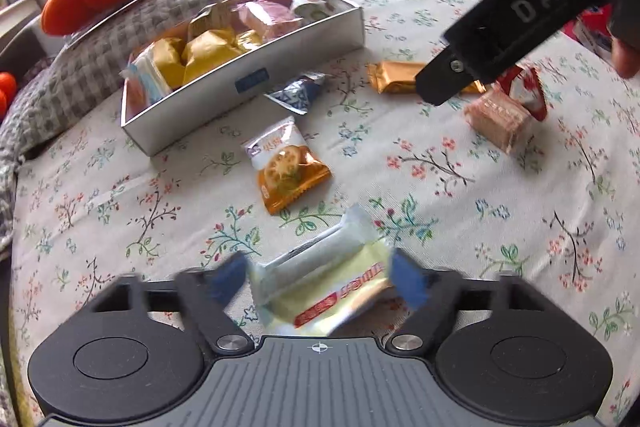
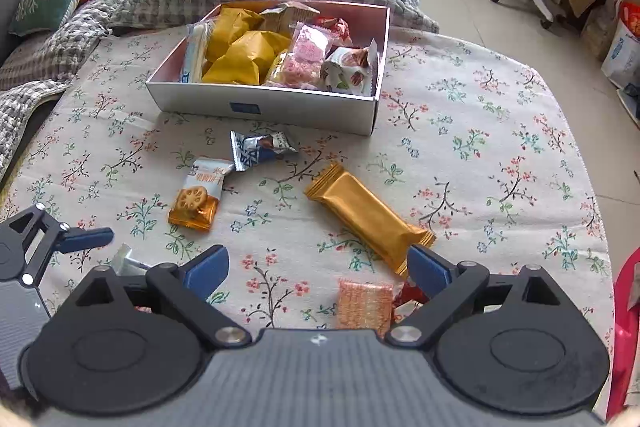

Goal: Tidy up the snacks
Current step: 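Move both open tools back over the loose snacks, then grasp the gold wafer bar with the right tool while the left tool grasps the white-yellow biscuit packet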

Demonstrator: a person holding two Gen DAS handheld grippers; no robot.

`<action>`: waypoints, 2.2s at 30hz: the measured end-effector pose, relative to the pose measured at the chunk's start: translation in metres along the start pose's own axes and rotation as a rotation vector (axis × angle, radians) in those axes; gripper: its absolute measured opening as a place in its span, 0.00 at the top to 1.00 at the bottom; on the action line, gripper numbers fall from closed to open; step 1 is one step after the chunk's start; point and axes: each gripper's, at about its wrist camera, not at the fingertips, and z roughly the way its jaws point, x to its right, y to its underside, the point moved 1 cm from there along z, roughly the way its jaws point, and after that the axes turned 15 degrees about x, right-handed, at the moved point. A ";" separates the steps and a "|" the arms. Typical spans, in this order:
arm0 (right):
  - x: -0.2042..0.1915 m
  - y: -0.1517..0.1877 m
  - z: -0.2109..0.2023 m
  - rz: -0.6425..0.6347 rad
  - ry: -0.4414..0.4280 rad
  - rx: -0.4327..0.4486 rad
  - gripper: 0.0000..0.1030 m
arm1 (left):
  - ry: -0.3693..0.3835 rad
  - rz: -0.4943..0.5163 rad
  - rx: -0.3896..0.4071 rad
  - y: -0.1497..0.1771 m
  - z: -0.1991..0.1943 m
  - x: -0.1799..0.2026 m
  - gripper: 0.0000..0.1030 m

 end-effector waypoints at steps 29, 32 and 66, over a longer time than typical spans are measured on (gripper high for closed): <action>0.033 0.010 0.063 -0.105 0.042 -0.076 0.37 | -0.012 -0.031 0.056 -0.006 -0.011 -0.028 0.23; 0.038 0.005 0.062 -0.004 -0.006 -0.095 0.68 | 0.021 -0.054 0.058 -0.005 -0.012 -0.033 0.22; -0.008 -0.003 0.037 0.013 -0.139 -0.072 0.53 | 0.212 0.450 0.111 0.019 -0.007 -0.004 0.15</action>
